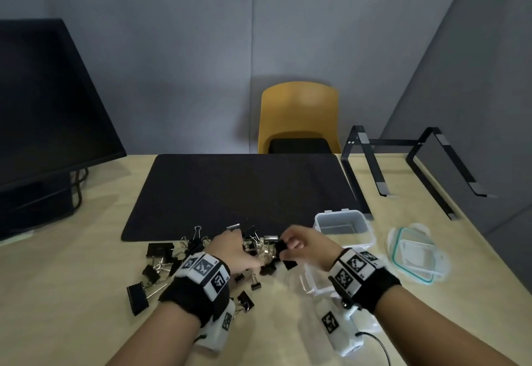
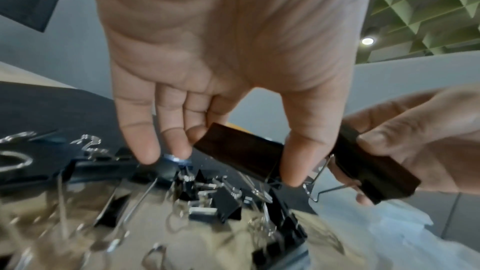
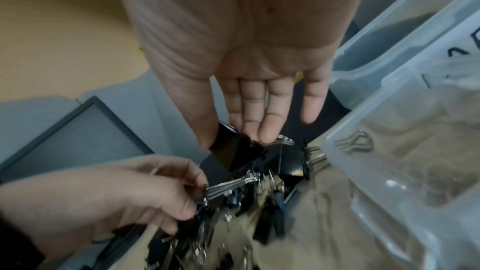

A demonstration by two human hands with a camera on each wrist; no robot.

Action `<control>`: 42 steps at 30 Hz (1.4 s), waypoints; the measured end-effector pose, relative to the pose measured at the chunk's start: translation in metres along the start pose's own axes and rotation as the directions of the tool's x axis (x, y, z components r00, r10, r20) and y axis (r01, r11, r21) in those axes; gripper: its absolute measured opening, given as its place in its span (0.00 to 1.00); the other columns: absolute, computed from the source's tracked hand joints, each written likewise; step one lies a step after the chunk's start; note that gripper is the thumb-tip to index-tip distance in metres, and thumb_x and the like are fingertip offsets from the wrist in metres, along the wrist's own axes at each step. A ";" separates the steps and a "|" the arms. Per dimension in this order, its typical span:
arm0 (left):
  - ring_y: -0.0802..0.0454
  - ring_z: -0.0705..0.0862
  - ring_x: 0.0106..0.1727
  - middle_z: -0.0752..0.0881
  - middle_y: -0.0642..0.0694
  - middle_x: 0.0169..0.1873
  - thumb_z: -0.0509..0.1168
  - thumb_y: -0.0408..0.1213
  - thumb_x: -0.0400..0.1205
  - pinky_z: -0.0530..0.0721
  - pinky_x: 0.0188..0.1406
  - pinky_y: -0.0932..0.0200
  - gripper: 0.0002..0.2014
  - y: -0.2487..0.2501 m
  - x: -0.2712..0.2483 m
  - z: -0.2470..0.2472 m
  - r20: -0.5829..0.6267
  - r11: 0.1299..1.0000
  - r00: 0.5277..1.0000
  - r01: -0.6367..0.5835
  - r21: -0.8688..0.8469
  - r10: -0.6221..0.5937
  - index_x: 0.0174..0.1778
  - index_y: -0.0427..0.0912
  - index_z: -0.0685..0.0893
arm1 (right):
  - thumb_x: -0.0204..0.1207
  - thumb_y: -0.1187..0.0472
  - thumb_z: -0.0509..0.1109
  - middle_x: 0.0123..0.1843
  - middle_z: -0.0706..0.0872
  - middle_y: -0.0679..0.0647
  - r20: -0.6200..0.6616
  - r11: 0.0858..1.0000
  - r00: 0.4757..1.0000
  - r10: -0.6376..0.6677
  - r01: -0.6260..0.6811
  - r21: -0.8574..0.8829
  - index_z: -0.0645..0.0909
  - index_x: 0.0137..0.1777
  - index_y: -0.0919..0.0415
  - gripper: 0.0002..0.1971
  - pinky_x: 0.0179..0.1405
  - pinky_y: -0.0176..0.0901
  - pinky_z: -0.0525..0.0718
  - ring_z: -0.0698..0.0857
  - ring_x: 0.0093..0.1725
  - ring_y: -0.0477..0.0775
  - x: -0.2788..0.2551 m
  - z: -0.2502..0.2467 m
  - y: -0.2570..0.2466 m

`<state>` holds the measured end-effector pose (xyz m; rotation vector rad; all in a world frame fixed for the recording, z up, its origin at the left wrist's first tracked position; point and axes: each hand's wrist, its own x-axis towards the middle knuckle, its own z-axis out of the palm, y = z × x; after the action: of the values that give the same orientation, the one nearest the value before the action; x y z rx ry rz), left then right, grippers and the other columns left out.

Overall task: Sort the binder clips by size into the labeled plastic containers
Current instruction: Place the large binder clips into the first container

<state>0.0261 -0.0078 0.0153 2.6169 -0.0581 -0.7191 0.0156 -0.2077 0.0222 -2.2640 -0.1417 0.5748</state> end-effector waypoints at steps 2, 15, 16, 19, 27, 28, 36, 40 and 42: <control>0.54 0.77 0.44 0.76 0.51 0.48 0.70 0.50 0.66 0.72 0.33 0.61 0.22 0.006 -0.001 -0.006 -0.030 1.000 0.999 -0.011 -0.013 0.010 0.51 0.44 0.75 | 0.75 0.61 0.72 0.48 0.82 0.52 0.016 0.987 1.000 -0.020 0.017 0.161 0.77 0.61 0.54 0.16 0.44 0.36 0.80 0.81 0.44 0.48 -0.003 -0.015 -0.001; 0.57 0.78 0.47 0.75 0.54 0.49 0.71 0.48 0.68 0.77 0.44 0.61 0.18 0.061 0.006 0.007 -0.168 0.979 0.983 -0.101 -0.178 0.071 0.50 0.51 0.75 | 0.77 0.58 0.70 0.45 0.81 0.55 -0.065 0.950 0.985 0.162 -0.138 0.281 0.79 0.49 0.53 0.04 0.30 0.40 0.79 0.80 0.39 0.52 -0.005 -0.102 0.048; 0.56 0.77 0.48 0.74 0.54 0.49 0.71 0.48 0.68 0.77 0.46 0.61 0.19 0.067 0.008 0.008 -0.175 0.979 0.982 -0.103 -0.178 0.071 0.51 0.51 0.75 | 0.76 0.59 0.71 0.46 0.81 0.55 -0.079 0.965 0.985 0.153 -0.132 0.226 0.79 0.48 0.52 0.04 0.29 0.39 0.80 0.81 0.38 0.51 -0.004 -0.106 0.054; 0.55 0.78 0.49 0.74 0.54 0.49 0.72 0.49 0.68 0.79 0.48 0.59 0.21 0.083 0.012 0.012 -0.199 0.976 0.977 -0.112 -0.187 0.074 0.53 0.51 0.74 | 0.75 0.62 0.71 0.46 0.83 0.55 -0.090 0.994 0.990 0.111 -0.111 0.008 0.78 0.45 0.50 0.06 0.29 0.38 0.83 0.83 0.36 0.50 0.000 -0.114 0.067; 0.55 0.78 0.50 0.74 0.53 0.51 0.73 0.47 0.68 0.77 0.46 0.61 0.24 0.107 0.020 0.028 -0.263 0.975 0.963 -0.117 -0.188 0.064 0.58 0.49 0.75 | 0.74 0.62 0.67 0.45 0.82 0.50 -0.037 0.900 0.998 0.050 -0.061 -0.431 0.75 0.42 0.51 0.05 0.48 0.46 0.87 0.86 0.46 0.54 0.005 -0.117 0.083; 0.55 0.78 0.50 0.74 0.53 0.50 0.73 0.46 0.68 0.76 0.46 0.61 0.24 0.110 0.021 0.029 -0.270 0.974 0.961 -0.122 -0.192 0.067 0.59 0.49 0.75 | 0.75 0.62 0.66 0.46 0.82 0.51 -0.024 0.883 0.999 0.045 -0.051 -0.467 0.75 0.43 0.51 0.05 0.50 0.46 0.86 0.85 0.48 0.55 0.006 -0.116 0.084; 0.53 0.79 0.49 0.74 0.53 0.51 0.72 0.44 0.69 0.79 0.46 0.59 0.24 0.127 0.022 0.040 -0.322 0.966 0.945 -0.130 -0.225 0.053 0.59 0.49 0.75 | 0.75 0.64 0.64 0.61 0.80 0.56 0.056 0.786 0.998 -0.010 0.043 -0.617 0.78 0.60 0.58 0.13 0.48 0.40 0.76 0.82 0.57 0.58 0.010 -0.110 0.089; 0.53 0.79 0.50 0.74 0.53 0.52 0.72 0.44 0.69 0.81 0.48 0.58 0.23 0.130 0.023 0.040 -0.323 0.969 0.945 -0.128 -0.212 0.054 0.59 0.49 0.75 | 0.76 0.63 0.64 0.61 0.81 0.58 0.039 0.764 0.999 -0.032 0.050 -0.644 0.78 0.61 0.59 0.14 0.54 0.46 0.80 0.83 0.58 0.60 0.009 -0.110 0.090; 0.53 0.79 0.51 0.74 0.53 0.52 0.72 0.43 0.69 0.81 0.49 0.58 0.23 0.132 0.024 0.040 -0.322 0.971 0.945 -0.133 -0.200 0.063 0.59 0.49 0.75 | 0.76 0.63 0.64 0.61 0.81 0.58 0.035 0.765 0.999 -0.028 0.044 -0.642 0.79 0.62 0.59 0.15 0.56 0.46 0.81 0.83 0.59 0.60 0.009 -0.110 0.092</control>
<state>0.0367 -0.1468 0.0268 2.4605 -0.0143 -0.2506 0.0660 -0.3429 0.0178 -2.9165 -0.4561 0.5925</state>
